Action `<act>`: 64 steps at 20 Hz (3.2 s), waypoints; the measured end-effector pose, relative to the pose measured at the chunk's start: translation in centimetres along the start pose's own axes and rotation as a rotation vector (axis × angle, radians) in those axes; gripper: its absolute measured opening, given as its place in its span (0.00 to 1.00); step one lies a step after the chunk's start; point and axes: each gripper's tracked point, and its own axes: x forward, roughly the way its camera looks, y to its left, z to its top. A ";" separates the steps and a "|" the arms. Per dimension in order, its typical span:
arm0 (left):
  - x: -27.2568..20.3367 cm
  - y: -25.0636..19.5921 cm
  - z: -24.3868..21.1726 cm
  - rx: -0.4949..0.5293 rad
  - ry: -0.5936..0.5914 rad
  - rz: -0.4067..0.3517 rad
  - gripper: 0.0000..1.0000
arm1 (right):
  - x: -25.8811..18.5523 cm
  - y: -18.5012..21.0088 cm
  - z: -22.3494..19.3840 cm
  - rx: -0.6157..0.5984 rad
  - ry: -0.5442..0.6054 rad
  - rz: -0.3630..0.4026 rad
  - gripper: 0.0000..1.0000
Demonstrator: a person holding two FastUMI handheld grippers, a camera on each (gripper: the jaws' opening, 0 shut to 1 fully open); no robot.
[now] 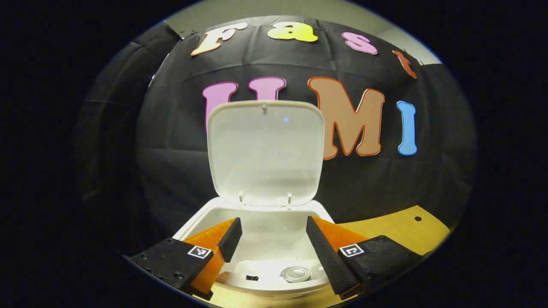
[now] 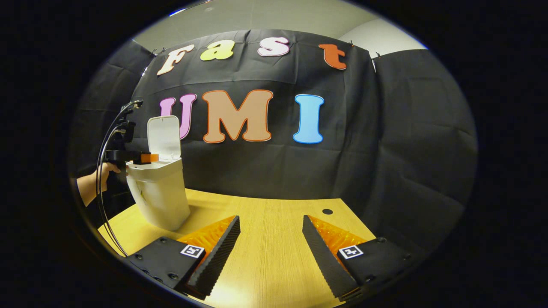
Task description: Press the lid of the desktop garbage bin to open it, pick up the crumpled paper on the desktop and throw it into the bin, then pick up the pop can on the desktop and drop it into the bin, and finally close the garbage bin lid.
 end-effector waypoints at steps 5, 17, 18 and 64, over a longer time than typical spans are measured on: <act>-2.0 -1.4 9.3 -0.041 -0.162 -0.062 0.92 | 0.1 0.1 0.2 0.017 -0.004 0.007 0.98; 4.6 -0.5 19.5 -0.048 -0.139 -0.095 0.92 | -0.5 -0.8 -0.7 0.042 0.004 -0.008 0.98; 5.6 -0.3 19.3 -0.037 -0.121 -0.088 0.92 | -0.7 -1.1 -0.9 0.042 0.007 -0.017 0.98; -2.9 -0.7 -2.4 -0.007 0.012 -0.089 0.97 | 3.7 9.2 0.2 -0.048 0.066 0.251 0.98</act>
